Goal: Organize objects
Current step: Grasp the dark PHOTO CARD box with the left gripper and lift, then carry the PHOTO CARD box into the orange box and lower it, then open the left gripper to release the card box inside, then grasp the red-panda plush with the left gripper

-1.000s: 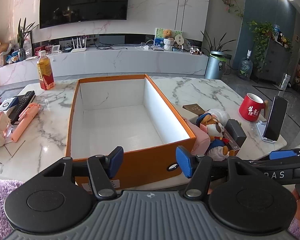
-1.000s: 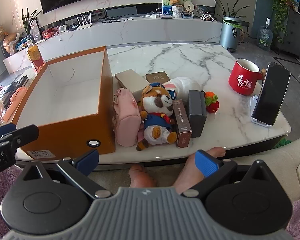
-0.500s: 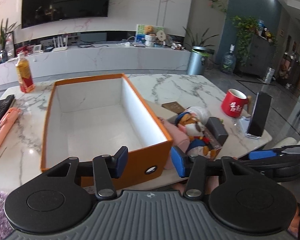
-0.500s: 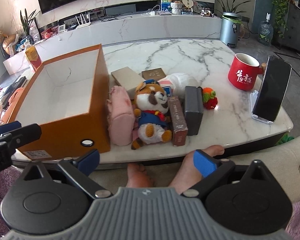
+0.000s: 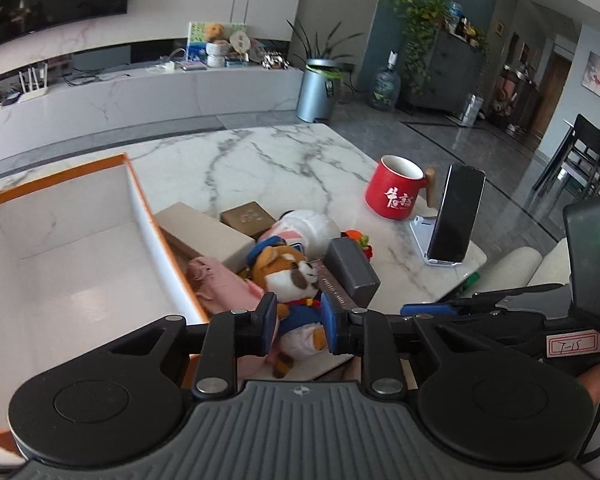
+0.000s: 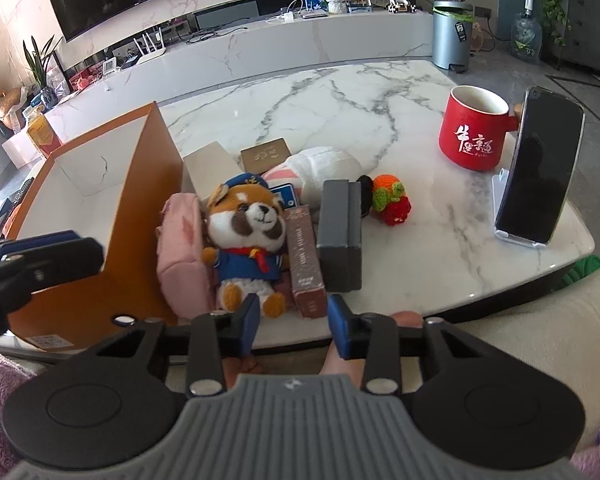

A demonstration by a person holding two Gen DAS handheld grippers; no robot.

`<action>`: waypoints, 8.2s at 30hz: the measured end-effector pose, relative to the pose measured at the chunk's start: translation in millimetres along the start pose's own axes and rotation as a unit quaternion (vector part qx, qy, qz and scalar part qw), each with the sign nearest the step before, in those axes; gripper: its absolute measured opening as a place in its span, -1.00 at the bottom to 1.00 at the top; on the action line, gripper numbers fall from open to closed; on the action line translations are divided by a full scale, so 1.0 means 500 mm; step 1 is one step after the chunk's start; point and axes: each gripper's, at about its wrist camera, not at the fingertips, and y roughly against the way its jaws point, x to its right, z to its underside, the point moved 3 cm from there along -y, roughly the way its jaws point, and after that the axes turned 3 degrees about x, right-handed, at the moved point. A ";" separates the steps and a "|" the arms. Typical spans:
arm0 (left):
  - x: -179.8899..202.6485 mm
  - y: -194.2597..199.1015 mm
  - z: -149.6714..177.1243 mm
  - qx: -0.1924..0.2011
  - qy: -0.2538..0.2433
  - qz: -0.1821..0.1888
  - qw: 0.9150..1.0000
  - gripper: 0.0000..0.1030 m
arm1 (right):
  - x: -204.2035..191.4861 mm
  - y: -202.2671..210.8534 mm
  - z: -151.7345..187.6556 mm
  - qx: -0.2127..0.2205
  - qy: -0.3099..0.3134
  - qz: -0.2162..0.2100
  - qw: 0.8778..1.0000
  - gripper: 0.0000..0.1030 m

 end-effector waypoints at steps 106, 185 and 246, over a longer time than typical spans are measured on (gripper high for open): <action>-0.325 0.122 0.040 -0.024 0.203 -0.167 0.965 -0.49 | -0.337 -0.102 -0.073 -0.073 -0.011 -0.264 0.962 -0.20; -0.408 0.192 0.153 -0.041 0.220 -0.136 0.965 -0.62 | -0.503 -0.235 0.016 -0.218 0.016 -0.265 0.939 -0.12; -0.001 -0.252 -0.038 -0.154 -0.037 -0.067 0.985 0.24 | 0.114 -0.178 -0.040 -0.043 -0.046 -0.087 0.994 -0.28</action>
